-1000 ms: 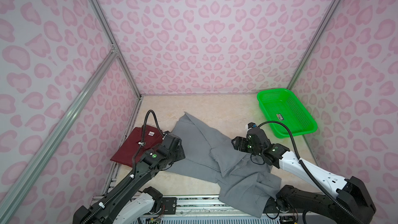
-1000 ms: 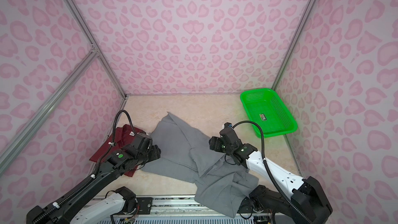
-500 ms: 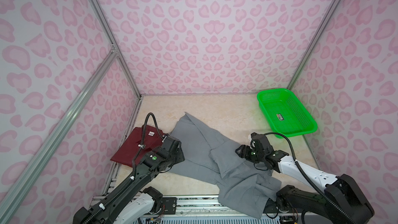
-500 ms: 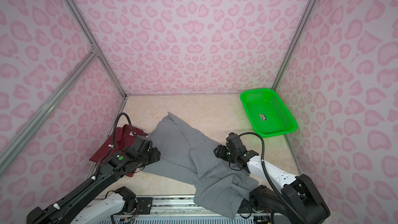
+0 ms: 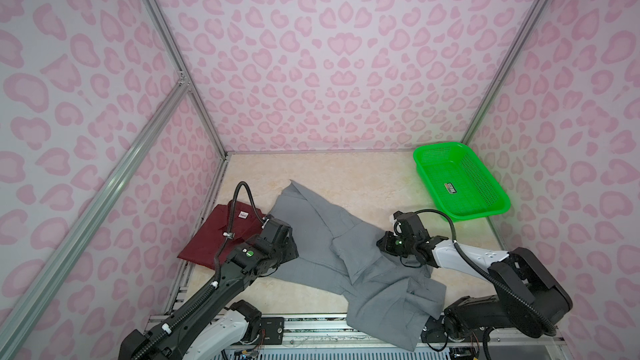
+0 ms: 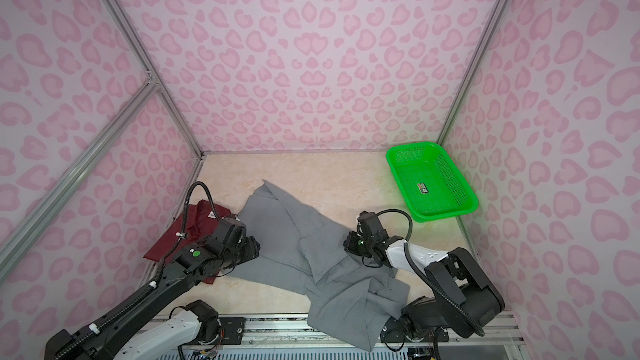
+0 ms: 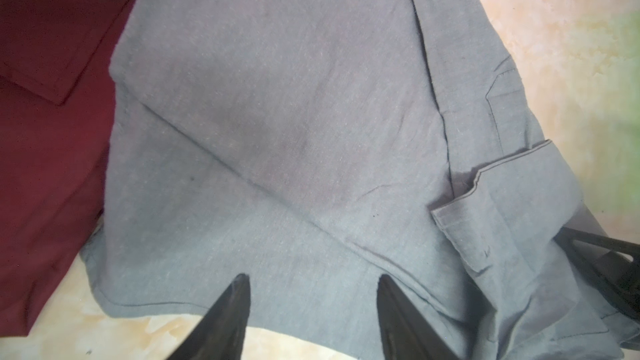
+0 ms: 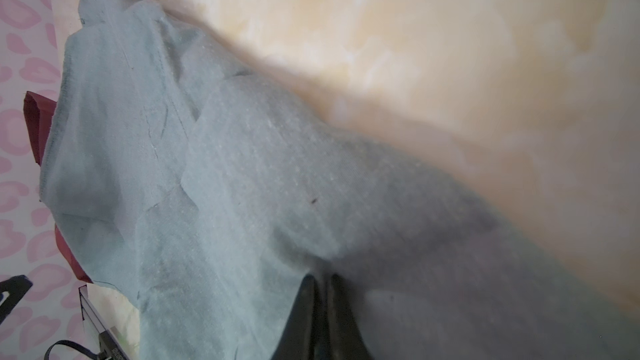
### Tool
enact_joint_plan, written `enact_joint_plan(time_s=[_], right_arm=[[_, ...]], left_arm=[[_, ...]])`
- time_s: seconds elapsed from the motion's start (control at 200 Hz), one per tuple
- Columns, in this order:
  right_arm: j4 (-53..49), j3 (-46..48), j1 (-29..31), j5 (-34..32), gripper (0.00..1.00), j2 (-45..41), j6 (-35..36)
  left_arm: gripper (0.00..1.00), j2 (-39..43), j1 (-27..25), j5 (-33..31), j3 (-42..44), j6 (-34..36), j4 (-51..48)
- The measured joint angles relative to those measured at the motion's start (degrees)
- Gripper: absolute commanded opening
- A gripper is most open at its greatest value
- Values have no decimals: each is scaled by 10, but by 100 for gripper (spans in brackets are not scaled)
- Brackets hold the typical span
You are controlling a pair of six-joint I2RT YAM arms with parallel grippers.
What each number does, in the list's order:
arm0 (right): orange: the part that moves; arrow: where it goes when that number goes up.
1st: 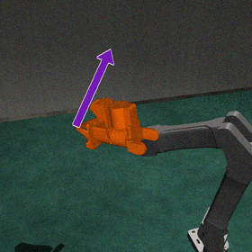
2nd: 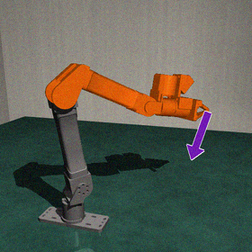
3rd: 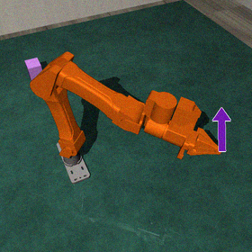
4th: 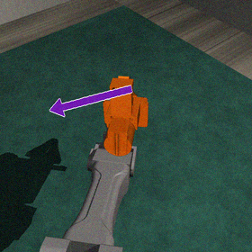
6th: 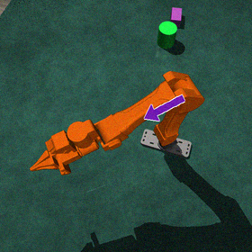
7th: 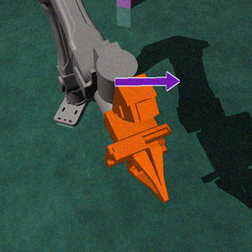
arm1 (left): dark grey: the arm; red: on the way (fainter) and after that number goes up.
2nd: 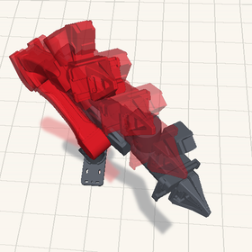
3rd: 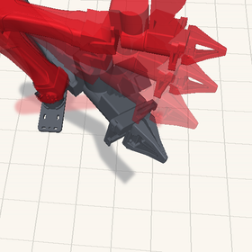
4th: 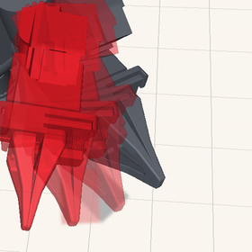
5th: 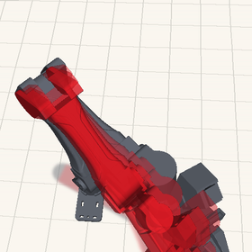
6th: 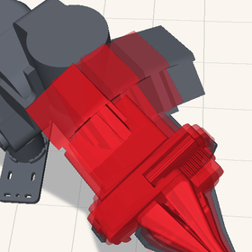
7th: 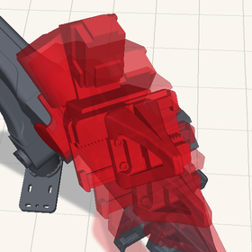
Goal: Fold and stack the long sleeve shirts
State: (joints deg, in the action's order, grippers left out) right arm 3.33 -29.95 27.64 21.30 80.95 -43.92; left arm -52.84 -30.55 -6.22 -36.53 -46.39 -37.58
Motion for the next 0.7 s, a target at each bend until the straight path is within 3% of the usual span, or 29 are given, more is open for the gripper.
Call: enact_joint_plan(time_s=[0.416,0.696], right_arm=[[-85,-118,42,-63,0,-90,79],[-103,-200,197,-112,0,-165,148]], left_arm=[[61,-4,0,0,3,0,0],[60,-4,0,0,3,-1,0]])
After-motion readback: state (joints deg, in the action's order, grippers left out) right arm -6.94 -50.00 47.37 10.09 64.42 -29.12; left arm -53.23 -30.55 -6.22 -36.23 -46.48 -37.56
